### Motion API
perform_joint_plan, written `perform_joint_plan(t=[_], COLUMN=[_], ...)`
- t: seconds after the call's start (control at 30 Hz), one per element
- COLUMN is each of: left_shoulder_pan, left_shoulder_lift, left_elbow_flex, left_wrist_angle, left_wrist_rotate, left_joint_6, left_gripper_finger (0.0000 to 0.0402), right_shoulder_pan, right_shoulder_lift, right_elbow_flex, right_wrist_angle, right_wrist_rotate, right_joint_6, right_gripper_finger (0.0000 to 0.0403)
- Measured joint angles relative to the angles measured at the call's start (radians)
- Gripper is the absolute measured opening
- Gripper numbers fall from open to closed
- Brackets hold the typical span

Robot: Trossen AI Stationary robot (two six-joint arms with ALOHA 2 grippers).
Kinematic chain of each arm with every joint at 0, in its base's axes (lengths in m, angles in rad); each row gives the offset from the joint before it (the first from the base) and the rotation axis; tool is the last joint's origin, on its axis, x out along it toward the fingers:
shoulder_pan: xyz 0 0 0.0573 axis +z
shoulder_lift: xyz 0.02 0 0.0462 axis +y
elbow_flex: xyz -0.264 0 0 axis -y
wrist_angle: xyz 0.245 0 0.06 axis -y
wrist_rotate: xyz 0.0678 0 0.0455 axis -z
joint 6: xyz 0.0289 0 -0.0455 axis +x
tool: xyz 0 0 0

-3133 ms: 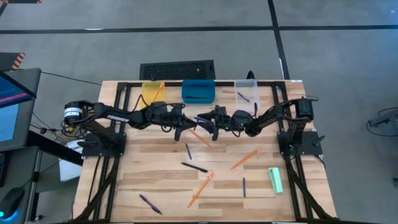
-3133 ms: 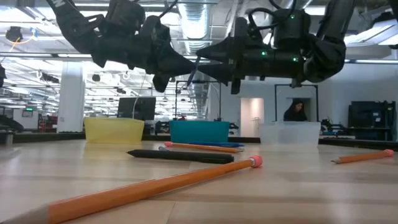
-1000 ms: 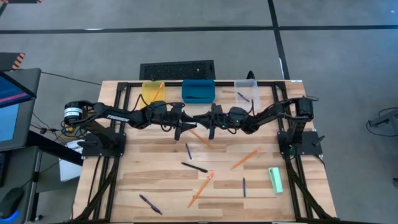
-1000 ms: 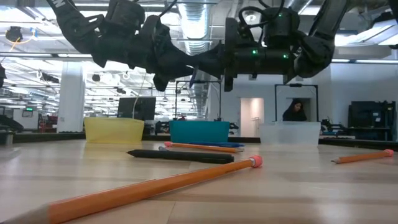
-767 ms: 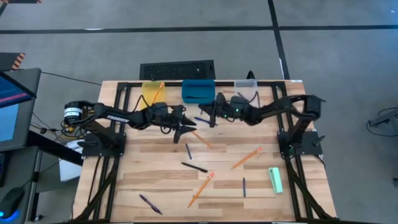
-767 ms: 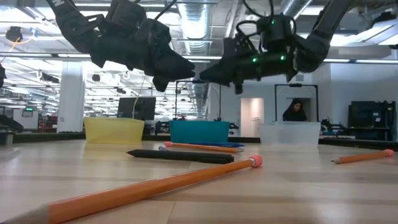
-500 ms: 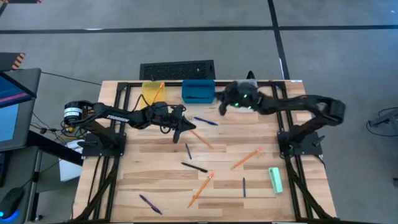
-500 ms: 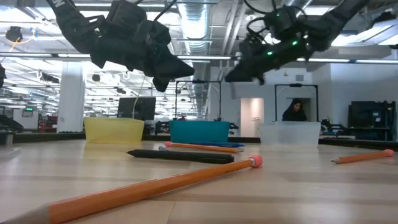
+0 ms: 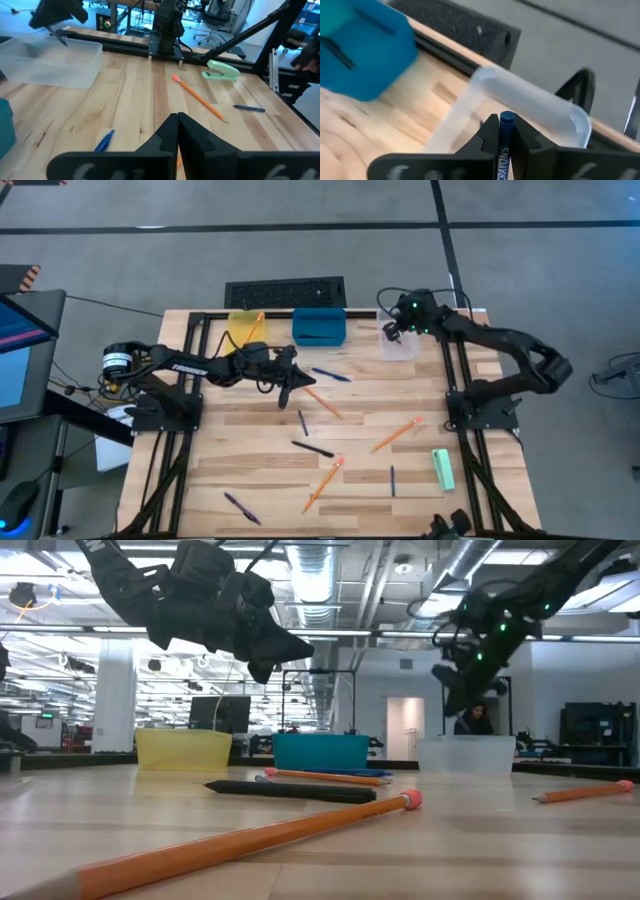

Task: Sort crayons/erasers/pens/pencils in bins
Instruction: Put the blue crayon into the transparent white bin, then put the black pen into the transparent blue bin

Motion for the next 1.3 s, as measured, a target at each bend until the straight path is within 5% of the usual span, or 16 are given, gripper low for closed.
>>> perform_joint_plan(t=[0.3,0.6,0.73,1.13,1.3], left_shoulder_pan=[-0.004,0.004,0.003,-0.013,-0.028], left_shoulder_lift=[-0.001,-0.001,-0.001,0.000,0.000], left_elbow_flex=[-0.045,-0.257,-0.278,-0.189,-0.126], left_wrist_angle=[0.023,0.480,0.558,0.327,0.146], left_wrist_rotate=[0.016,0.033,0.108,0.156,0.154], left_joint_6=[-0.045,-0.140,-0.137,-0.095,-0.004], left_gripper_finger=[0.0000,0.0000,0.0000,0.0000,0.0000], right_shoulder_pan=[-0.079,-0.090,-0.088,-0.081,-0.044], right_shoulder_lift=[0.166,0.270,0.297,0.310,0.215], right_elbow_flex=[0.002,0.066,0.101,0.176,0.182], right_wrist_angle=[-0.004,-0.016,-0.055,-0.111,-0.154], right_wrist_rotate=[-0.069,-0.070,-0.070,-0.057,-0.018], right_joint_6=[0.019,0.027,0.034,0.013,-0.106], right_gripper_finger=[0.0033,0.0038,0.0052,0.0152,0.0128])
